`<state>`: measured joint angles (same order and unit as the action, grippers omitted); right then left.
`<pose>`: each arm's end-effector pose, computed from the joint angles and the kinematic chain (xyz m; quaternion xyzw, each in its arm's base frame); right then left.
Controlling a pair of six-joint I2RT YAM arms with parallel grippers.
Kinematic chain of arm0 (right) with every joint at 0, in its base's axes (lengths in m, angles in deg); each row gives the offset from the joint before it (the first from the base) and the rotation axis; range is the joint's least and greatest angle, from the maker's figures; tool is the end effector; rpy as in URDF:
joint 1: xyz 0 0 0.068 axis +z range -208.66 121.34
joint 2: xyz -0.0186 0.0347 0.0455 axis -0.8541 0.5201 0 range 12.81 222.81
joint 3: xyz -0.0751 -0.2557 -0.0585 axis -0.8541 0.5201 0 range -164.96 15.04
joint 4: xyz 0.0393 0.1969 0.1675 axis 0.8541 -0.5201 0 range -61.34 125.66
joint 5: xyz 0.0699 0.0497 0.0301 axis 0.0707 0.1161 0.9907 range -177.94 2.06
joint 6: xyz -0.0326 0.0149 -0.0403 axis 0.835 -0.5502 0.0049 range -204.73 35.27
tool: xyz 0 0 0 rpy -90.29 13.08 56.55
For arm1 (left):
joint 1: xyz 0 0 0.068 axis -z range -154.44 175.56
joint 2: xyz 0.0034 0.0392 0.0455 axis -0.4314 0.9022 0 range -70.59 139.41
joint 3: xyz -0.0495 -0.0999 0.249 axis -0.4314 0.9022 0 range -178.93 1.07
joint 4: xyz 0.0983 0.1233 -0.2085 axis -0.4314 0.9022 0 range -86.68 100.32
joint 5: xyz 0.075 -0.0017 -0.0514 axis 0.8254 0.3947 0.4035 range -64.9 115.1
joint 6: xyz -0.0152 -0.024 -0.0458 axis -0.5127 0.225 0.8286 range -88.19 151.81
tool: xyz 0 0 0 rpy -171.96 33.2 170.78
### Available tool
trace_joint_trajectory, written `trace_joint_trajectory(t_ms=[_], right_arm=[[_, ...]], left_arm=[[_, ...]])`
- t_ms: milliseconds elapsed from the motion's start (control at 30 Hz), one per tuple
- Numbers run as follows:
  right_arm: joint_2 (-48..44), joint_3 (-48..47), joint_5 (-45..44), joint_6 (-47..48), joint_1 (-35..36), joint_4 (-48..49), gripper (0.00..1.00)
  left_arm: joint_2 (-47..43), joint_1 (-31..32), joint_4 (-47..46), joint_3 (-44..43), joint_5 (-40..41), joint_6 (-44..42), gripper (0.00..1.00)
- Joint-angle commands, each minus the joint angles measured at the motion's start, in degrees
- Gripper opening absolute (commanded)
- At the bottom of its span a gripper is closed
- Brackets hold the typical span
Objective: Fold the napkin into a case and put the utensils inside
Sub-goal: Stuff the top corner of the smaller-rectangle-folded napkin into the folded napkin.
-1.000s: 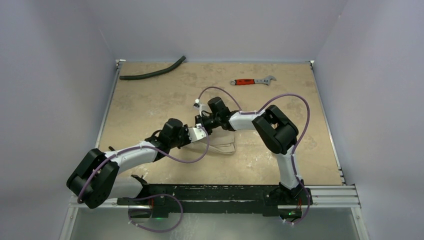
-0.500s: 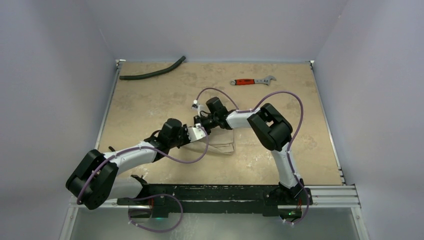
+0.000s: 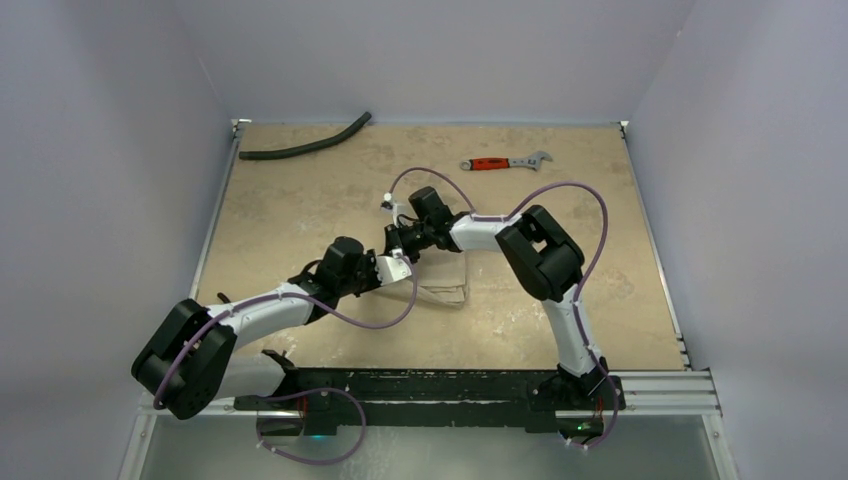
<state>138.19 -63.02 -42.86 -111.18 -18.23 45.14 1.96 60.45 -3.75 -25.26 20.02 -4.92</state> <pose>0.3348 0.3185 0.1285 -0.2682 0.8029 0.5110 0.1490 0.1938 -0.1389 0.1609 0.5433 0.7205 -0.0331 0.4295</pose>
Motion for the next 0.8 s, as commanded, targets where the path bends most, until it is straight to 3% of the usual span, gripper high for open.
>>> trace_joint_trajectory(t_ms=[0, 367, 533, 633, 767], right_arm=[[1.9, -1.92, 0.53, 1.05, -0.5, 0.4, 0.0], [1.52, -2.55, 4.12, 0.33, -0.6, 2.78, 0.0], [-1.82, -0.85, 7.41, 0.44, -0.74, 2.93, 0.08], [-4.61, 0.72, 5.99, 1.82, -1.14, 1.55, 0.2], [-6.99, 2.4, 2.95, 4.48, -3.07, -2.57, 0.22]], left_arm=[[-1.19, 0.11, 2.17, -0.71, -3.53, -2.06, 0.0], [1.44, 0.16, 1.71, 5.54, -3.12, -18.0, 0.0], [2.82, 0.17, 2.94, 5.45, -3.84, -21.69, 0.0], [3.42, 0.17, 5.34, 5.03, -4.57, -23.96, 0.0], [4.01, 0.17, 7.99, 4.69, -5.46, -26.49, 0.0]])
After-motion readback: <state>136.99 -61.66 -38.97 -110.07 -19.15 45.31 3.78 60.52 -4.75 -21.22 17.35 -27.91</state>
